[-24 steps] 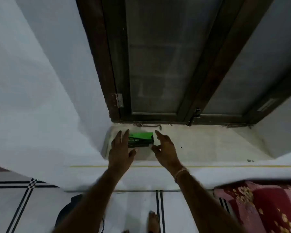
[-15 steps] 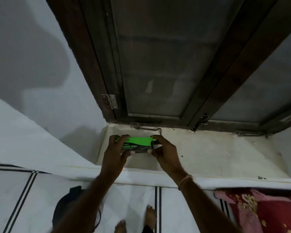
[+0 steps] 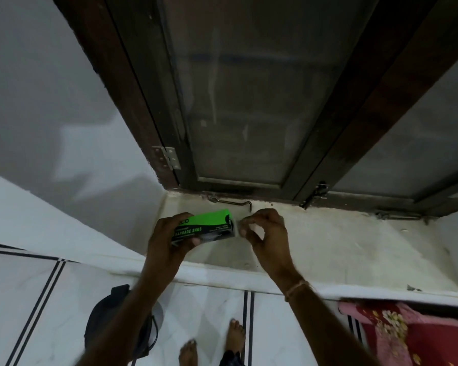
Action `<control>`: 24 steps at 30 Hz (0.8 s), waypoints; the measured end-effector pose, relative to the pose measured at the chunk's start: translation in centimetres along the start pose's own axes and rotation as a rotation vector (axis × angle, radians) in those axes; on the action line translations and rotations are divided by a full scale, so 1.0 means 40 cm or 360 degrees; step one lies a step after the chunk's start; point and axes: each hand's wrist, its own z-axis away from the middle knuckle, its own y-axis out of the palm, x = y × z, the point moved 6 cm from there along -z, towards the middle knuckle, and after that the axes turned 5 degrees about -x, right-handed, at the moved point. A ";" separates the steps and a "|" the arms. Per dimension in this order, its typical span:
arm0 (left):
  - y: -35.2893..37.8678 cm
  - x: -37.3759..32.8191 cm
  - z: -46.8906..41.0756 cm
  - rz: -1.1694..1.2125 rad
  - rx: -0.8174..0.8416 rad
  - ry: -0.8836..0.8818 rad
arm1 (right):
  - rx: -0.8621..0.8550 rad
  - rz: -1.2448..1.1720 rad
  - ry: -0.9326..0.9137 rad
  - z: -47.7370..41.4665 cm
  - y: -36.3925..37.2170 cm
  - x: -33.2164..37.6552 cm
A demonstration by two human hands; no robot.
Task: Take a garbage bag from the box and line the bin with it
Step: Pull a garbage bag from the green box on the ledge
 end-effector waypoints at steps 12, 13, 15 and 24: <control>-0.002 -0.111 -0.002 -0.0336 0.0065 0.0285 | 0.0445 -0.1124 0.0408 0.030 0.029 -0.017; -0.001 -0.133 -0.007 -0.0407 0.0072 0.0345 | 0.0485 -0.1223 0.0432 0.034 0.035 -0.017; 0.007 -0.178 -0.019 -0.0538 0.0112 0.0474 | 0.0556 -0.1399 0.0490 0.044 0.045 -0.014; 0.000 -0.211 -0.021 -0.0332 0.0303 0.0537 | 0.0465 -0.1613 0.0632 0.061 0.042 -0.011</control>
